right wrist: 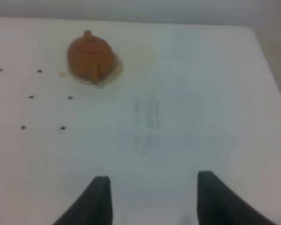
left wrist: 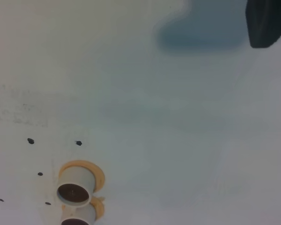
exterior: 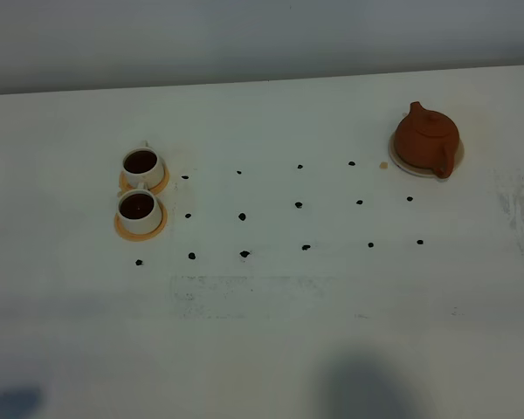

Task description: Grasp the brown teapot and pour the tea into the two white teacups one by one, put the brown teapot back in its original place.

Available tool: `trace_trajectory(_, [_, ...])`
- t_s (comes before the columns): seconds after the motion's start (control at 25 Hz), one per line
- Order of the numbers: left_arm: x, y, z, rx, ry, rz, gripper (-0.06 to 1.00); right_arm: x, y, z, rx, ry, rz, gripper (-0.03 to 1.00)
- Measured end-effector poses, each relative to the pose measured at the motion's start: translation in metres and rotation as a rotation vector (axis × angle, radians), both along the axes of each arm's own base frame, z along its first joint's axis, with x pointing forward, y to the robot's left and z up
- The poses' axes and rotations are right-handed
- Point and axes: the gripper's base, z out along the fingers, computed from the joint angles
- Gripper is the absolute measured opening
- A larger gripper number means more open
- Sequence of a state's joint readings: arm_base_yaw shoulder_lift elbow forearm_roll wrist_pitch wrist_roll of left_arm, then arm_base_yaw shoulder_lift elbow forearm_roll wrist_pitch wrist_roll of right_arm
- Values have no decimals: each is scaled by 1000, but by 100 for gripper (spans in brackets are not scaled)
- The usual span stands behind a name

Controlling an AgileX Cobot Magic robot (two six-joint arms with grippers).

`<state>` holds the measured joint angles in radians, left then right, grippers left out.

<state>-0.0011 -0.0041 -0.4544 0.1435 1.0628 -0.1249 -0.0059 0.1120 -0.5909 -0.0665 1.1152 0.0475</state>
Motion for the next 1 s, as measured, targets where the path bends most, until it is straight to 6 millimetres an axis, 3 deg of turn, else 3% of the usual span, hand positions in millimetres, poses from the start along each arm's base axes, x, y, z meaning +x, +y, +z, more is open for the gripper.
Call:
trace_trajectory(0.28, [0,0,0,0,0,0,31,-5,0,-17,-33,-11,23,40])
trace_trajectory(1.0, [0,0,0,0,0,0,32,-11,1,-20,-47,-46,42,40])
